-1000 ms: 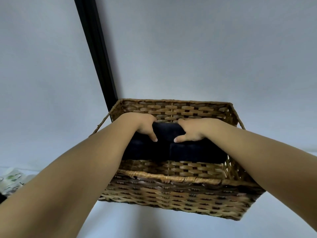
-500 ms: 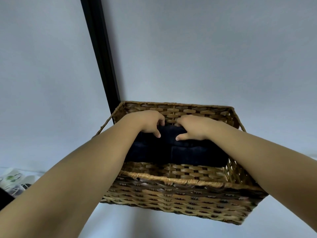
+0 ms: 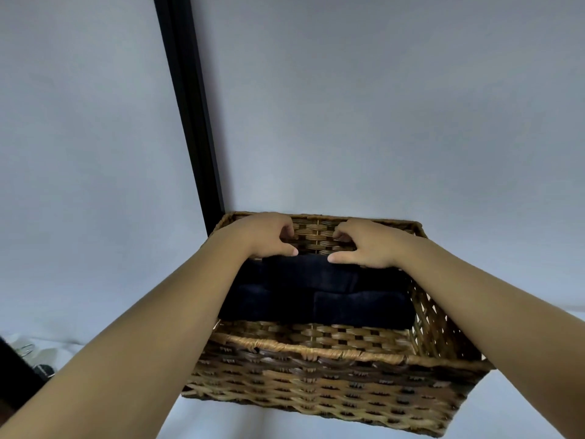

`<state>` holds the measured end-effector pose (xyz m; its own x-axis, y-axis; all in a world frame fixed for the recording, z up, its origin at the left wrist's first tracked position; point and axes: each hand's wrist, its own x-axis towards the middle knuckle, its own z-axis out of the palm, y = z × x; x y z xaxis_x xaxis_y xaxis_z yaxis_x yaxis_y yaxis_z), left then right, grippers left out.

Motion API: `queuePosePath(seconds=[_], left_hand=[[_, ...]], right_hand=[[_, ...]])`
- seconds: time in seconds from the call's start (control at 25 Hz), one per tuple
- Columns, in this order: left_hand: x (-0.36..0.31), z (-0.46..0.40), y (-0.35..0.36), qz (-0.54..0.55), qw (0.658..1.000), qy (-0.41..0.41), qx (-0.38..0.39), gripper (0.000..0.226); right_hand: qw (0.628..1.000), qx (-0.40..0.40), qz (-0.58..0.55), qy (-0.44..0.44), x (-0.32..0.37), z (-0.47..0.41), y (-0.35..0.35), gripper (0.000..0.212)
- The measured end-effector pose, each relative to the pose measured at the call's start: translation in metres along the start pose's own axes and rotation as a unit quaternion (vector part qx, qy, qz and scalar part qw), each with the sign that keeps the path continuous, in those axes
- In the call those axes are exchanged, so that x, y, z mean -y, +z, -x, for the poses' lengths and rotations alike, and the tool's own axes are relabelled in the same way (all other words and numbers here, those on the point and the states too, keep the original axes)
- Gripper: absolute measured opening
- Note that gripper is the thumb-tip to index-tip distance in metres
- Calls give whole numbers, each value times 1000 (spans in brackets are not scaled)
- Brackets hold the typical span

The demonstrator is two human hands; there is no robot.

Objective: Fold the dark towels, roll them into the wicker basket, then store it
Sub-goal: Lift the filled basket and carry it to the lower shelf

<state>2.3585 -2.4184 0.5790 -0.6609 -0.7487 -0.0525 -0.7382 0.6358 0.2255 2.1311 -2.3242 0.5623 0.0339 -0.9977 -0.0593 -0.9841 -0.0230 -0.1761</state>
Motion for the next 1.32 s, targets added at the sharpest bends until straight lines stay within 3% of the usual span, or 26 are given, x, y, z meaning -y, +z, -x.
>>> queuePosePath(seconds=[0.12, 0.24, 0.32, 0.4, 0.52, 0.64, 0.72, 0.88, 0.96, 1.0, 1.12, 1.32], left_hand=[[-4, 17, -10, -86, 994, -13, -67, 48], [7, 37, -11, -119, 973, -120, -157, 53], [18, 57, -4, -103, 955, -232, -151, 52], [24, 78, 7, -61, 943, -308, -108, 47], [28, 100, 22, 24, 943, -303, -136, 29], [21, 124, 19, 117, 935, -294, -160, 18], [12, 144, 21, 219, 922, -278, -157, 13], [-19, 192, 41, 526, 799, -249, -148, 29], [-45, 216, 57, 608, 745, -245, -119, 42], [-54, 227, 63, 618, 737, -249, -115, 53], [-85, 260, 68, 601, 751, -255, -104, 70], [-130, 312, 80, 573, 769, -267, -96, 75]], right_hand=[[999, -33, 11, 20, -1, 12, -8, 68], [990, -94, 76, 74, -3, 31, -8, 69], [981, -119, 75, 134, -7, 51, -4, 69], [980, -108, -11, 166, -8, 76, -1, 70], [957, -88, -204, 183, 2, 120, 9, 65], [890, -120, -378, 227, -9, 163, 18, 29], [843, -130, -456, 255, -24, 191, 21, 24], [804, -128, -515, 269, -39, 236, 21, 35], [789, -129, -537, 267, -42, 264, 21, 40], [788, -131, -540, 267, -44, 278, 22, 41], [792, -135, -530, 273, -51, 322, 23, 41], [813, -139, -487, 286, -42, 391, 31, 38]])
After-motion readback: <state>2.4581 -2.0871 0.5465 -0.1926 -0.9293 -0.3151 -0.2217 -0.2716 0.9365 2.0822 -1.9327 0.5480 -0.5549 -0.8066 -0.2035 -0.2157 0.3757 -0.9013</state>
